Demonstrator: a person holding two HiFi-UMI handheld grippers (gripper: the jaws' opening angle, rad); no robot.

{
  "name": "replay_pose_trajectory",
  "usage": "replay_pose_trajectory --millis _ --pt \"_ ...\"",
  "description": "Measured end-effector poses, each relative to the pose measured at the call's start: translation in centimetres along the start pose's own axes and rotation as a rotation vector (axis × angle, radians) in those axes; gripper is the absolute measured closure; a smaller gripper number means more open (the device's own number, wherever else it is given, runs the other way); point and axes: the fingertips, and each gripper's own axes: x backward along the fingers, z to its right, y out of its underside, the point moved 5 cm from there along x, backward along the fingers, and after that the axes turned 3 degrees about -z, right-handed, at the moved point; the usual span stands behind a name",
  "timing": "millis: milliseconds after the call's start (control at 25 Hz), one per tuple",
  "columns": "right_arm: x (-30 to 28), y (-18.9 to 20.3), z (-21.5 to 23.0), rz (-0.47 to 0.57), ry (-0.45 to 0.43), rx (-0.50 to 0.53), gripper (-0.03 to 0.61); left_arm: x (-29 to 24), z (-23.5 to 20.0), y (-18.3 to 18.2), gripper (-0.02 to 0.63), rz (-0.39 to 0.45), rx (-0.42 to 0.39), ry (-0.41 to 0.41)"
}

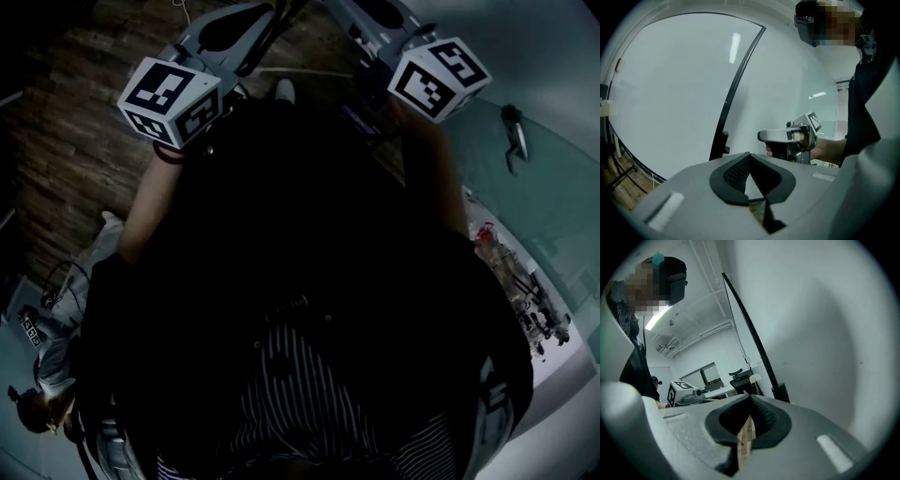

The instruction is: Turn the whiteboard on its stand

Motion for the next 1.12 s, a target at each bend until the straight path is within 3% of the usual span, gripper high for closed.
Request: replay_pose_trajectory --millis 120,560,1120 --pt "-1.6 -0.5 -1.1 -0.006 0.036 0.02 0.572 1.8 -1.3 0.0 0.615 0.005 0.02 -0.002" --pt "-3.0 -0.5 0.7 -0.028 0.08 0.018 0.425 1.6 -1.8 0.2 0.615 -0.006 0.02 -0.003" --pt "-4.8 -2.3 1.9 -0.026 0.104 0.055 0.35 1.7 -3.2 -0.5 0.615 0.0 0.019 -0.025"
